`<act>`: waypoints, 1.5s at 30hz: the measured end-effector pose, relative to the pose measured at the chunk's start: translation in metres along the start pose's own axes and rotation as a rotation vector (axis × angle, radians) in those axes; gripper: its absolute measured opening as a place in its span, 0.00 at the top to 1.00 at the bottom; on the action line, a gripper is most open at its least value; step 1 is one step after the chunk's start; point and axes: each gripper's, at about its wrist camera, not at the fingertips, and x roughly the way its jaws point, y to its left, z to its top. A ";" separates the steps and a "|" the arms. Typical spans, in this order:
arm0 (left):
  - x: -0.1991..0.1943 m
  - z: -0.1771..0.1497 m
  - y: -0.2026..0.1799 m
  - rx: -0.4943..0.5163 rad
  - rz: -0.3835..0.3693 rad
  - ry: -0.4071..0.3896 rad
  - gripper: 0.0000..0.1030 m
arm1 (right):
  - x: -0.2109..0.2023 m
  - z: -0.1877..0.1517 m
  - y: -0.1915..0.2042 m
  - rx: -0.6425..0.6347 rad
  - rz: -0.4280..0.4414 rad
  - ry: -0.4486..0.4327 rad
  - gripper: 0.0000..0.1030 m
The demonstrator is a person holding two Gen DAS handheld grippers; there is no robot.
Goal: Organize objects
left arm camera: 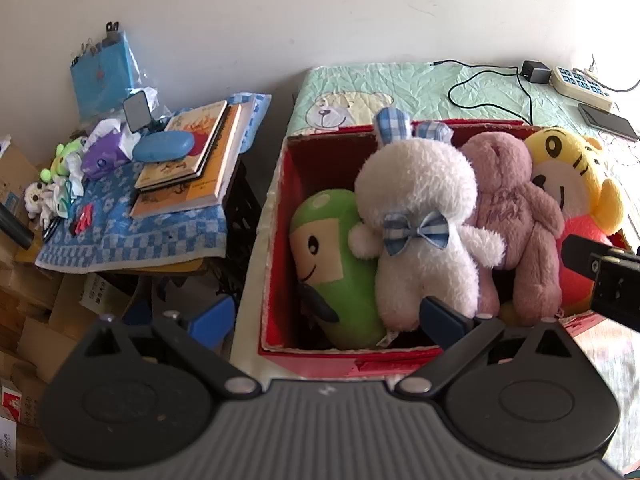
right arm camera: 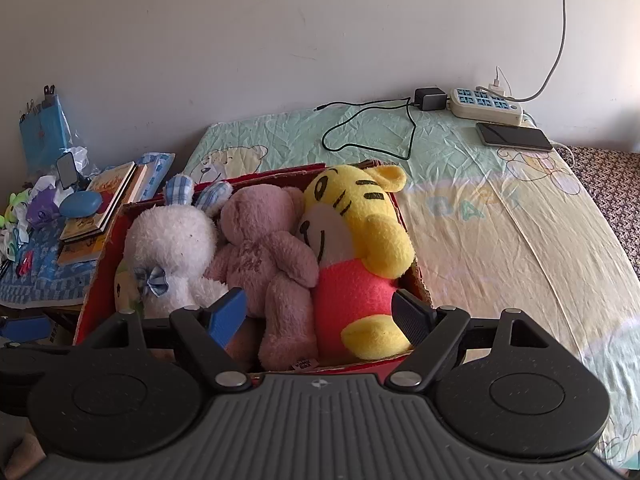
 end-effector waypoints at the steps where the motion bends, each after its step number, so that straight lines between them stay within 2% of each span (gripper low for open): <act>1: 0.000 0.000 0.000 0.000 0.000 0.000 0.03 | 0.000 0.000 0.000 0.000 -0.001 0.001 0.20; 45: 0.002 -0.003 -0.004 0.013 -0.011 -0.020 0.03 | 0.000 -0.003 0.001 0.011 0.026 -0.003 0.21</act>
